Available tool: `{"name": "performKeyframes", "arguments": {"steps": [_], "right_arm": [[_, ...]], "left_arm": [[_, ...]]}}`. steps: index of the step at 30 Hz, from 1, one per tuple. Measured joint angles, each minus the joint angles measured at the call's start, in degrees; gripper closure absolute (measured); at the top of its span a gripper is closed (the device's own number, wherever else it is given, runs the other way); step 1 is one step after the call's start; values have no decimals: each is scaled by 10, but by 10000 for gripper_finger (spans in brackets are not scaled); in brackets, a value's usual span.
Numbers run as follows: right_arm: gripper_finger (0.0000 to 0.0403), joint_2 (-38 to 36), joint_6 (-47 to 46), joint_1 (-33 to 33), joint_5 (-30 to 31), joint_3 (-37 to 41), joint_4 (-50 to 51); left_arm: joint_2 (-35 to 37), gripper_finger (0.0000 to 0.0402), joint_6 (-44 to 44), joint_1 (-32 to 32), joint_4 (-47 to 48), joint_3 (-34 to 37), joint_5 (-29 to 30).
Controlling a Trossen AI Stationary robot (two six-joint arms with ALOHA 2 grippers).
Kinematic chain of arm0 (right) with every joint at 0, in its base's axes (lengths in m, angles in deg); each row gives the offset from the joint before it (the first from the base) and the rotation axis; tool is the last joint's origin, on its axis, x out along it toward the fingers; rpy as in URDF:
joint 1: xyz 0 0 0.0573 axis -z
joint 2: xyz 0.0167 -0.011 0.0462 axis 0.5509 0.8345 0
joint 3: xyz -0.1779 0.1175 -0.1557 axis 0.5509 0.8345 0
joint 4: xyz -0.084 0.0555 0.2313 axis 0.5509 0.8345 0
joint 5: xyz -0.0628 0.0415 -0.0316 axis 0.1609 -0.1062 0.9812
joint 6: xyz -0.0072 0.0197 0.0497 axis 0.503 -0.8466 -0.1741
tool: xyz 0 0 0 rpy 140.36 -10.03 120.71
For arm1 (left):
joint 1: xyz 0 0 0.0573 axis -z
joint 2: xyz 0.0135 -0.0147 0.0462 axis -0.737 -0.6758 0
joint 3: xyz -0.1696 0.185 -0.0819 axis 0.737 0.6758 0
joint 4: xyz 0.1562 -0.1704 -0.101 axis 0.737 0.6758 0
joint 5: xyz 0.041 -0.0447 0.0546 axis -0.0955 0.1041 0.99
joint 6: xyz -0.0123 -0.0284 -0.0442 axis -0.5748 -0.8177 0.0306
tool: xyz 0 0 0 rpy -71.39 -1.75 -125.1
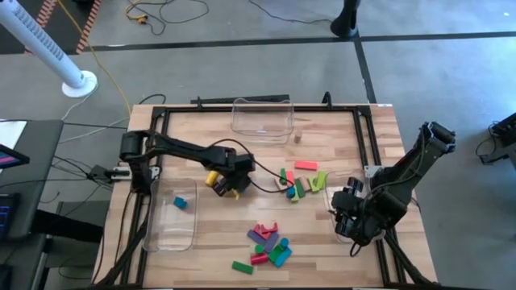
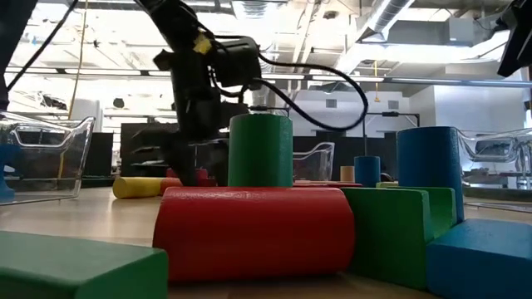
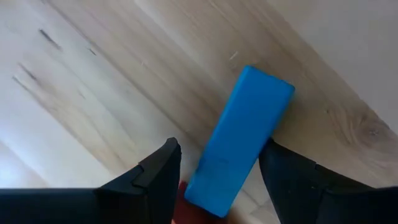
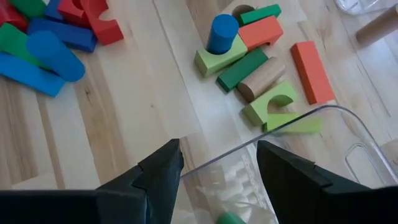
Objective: Sort blocks by size
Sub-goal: Put the light blue rectangular block into the top transparent bin
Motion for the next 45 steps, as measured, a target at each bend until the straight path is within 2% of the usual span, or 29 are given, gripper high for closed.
{"name": "performKeyframes", "arguments": {"steps": [4,11,20,25,30,36,42,45], "right_arm": [[163,0,0,0,2,0,0],[163,0,16,0,6,0,-20],[163,0,56,1,34,0,-34],[163,0,115,2,70,0,-77],[163,0,237,17,107,0,-169],[163,5,445,67,109,0,-319],[163,36,711,117,106,0,-520],[163,62,820,142,71,0,-612]], "left_arm": [[-30,216,-19,-7,54,-35,-14],[-37,301,-20,-8,87,-50,-28],[-1,304,-40,-8,88,-46,-62],[60,303,-57,-9,80,-47,-117],[138,303,-79,-12,53,-47,-200],[205,303,-125,-23,21,-47,-330],[220,303,-146,-26,20,-48,-405],[220,303,-147,-26,20,-48,-420]]}}
